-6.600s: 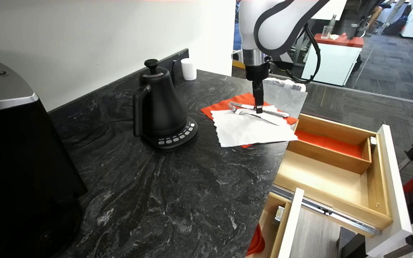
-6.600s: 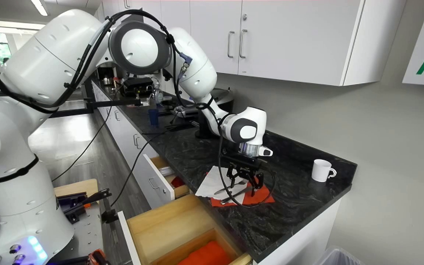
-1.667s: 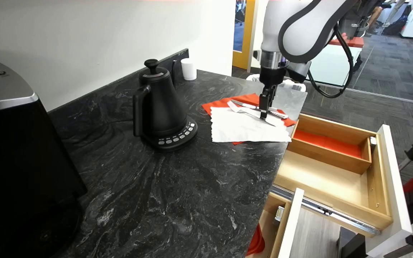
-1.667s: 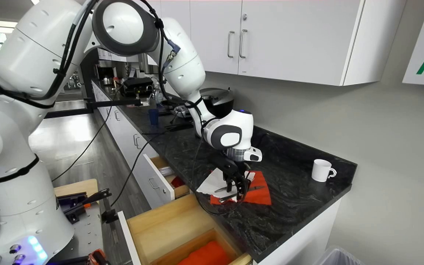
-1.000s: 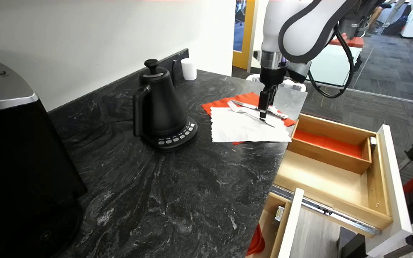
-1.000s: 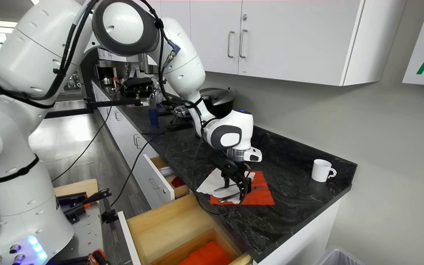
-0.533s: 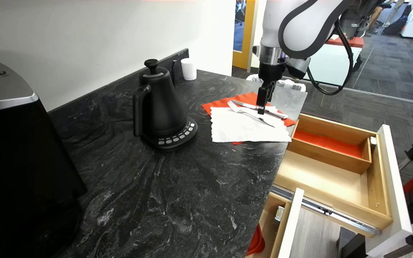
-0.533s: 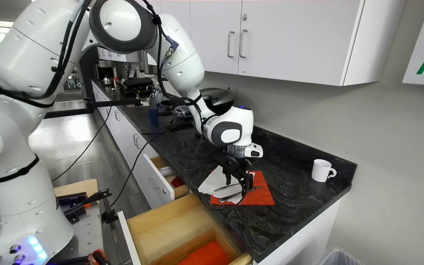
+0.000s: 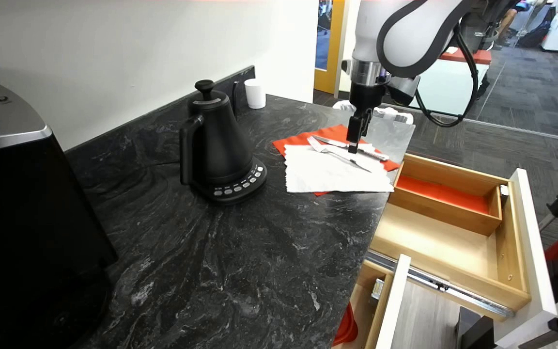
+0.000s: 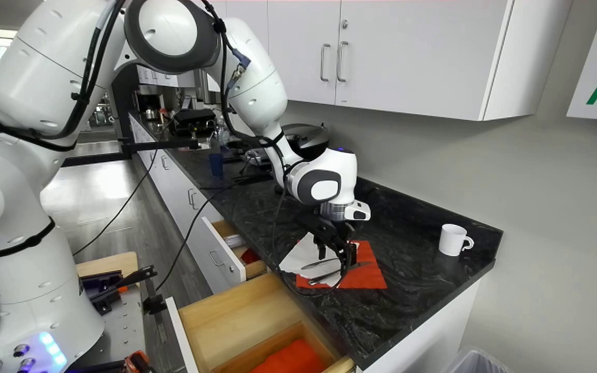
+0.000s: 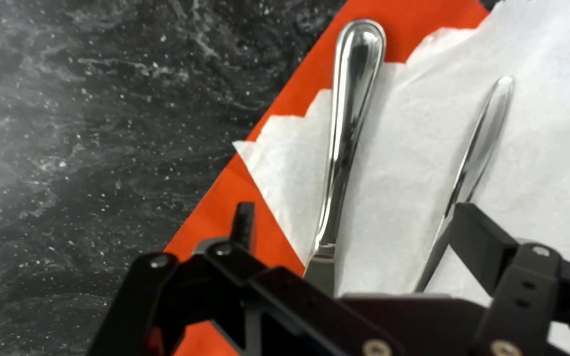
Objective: Move the knife and fork to the right compartment of the drawer respectively
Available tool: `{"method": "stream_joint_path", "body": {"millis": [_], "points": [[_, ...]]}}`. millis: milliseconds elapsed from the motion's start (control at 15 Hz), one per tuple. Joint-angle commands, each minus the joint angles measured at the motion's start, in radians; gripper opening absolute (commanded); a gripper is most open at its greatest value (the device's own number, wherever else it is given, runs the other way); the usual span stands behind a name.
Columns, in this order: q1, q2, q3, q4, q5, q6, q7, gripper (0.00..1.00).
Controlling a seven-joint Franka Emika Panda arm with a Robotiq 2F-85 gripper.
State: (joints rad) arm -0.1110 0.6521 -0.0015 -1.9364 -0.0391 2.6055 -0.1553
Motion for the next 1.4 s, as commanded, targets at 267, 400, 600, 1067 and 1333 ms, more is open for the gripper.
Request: {"method": "stream_joint_path", "body": {"millis": [267,400,600,1067,1333], "points": [[0.001,-0.021,-0.008,-0.029,-0.008,-0.014,-0.011,1.00],[0.001,-0.017,-0.010,-0.028,-0.008,-0.016,-0.011,1.00],[-0.002,-0.015,-0.008,-0.028,-0.007,-0.015,-0.016,0.75],[-0.007,-0.016,-0.004,-0.029,-0.005,-0.016,-0.027,0.34],[-0.009,-0.021,-0.001,-0.034,-0.003,-0.015,-0.034,0.08]]}}
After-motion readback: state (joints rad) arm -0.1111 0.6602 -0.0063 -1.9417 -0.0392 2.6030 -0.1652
